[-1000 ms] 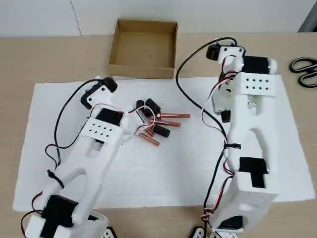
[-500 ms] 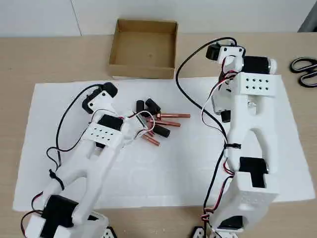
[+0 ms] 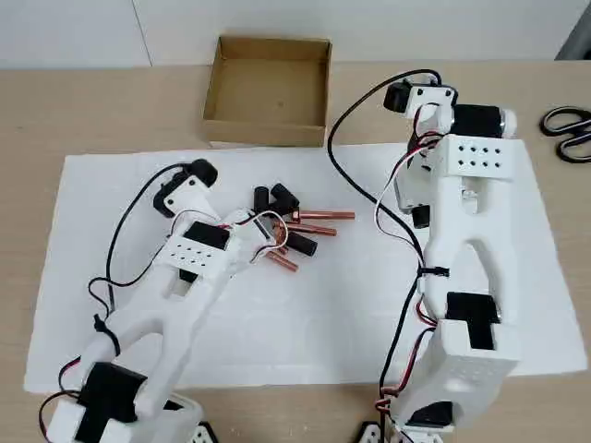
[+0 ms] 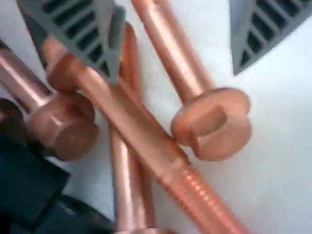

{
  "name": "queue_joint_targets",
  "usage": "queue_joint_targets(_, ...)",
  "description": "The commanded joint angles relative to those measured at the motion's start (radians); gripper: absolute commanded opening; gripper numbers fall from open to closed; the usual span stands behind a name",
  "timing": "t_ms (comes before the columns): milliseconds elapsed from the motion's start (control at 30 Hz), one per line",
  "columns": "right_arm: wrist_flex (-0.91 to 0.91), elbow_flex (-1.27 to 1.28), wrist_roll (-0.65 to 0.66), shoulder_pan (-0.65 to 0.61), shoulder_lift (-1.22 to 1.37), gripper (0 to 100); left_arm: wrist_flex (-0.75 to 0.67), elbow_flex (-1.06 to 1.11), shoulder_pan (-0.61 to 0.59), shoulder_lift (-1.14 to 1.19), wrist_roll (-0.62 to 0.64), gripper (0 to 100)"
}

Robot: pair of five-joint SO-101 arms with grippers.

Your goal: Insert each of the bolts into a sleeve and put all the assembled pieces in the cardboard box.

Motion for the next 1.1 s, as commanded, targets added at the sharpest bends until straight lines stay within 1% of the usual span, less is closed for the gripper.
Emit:
queue_joint_targets(0,0.015,-0.005,-0.006,-0.005,-0.068,0.3,-0.040,-0.010,-0.009,0.032,0.009,15)
queue_joint_targets(233,0.015,-0.005,-0.006,-0.004,-0.068,0.3,-0.031,-0.091,-0.011,0.158,0.009,15)
queue_joint_targets(367,0.015,-0.005,-0.006,-0.002,-0.070,0.3,0.032,-0.143,-0.011,0.189,0.009,15)
queue_joint_targets(467,0.015,-0.005,-0.006,-0.004,-0.070,0.3,0.046,-0.157,-0.011,0.201,0.009,14)
queue_joint_targets(533,0.015,-0.005,-0.006,-0.004,-0.070,0.3,0.046,-0.157,-0.011,0.199,0.009,12)
queue_joint_targets(667,0.015,-0.005,-0.006,-0.004,-0.070,0.3,0.044,-0.157,-0.011,0.199,0.009,0)
queue_joint_targets(900,0.015,-0.005,-0.006,-0.004,-0.070,0.3,0.048,-0.159,-0.003,0.198,0.005,1)
queue_joint_targets(967,0.015,-0.005,-0.006,-0.004,-0.070,0.3,0.061,-0.174,-0.006,0.198,-0.035,1)
queue_joint_targets(1033,0.015,-0.005,-0.006,-0.004,-0.070,0.3,0.124,-0.222,-0.009,0.190,-0.140,1)
queue_joint_targets(1067,0.015,-0.005,-0.006,-0.004,-0.070,0.3,0.186,-0.257,-0.009,0.176,-0.206,1)
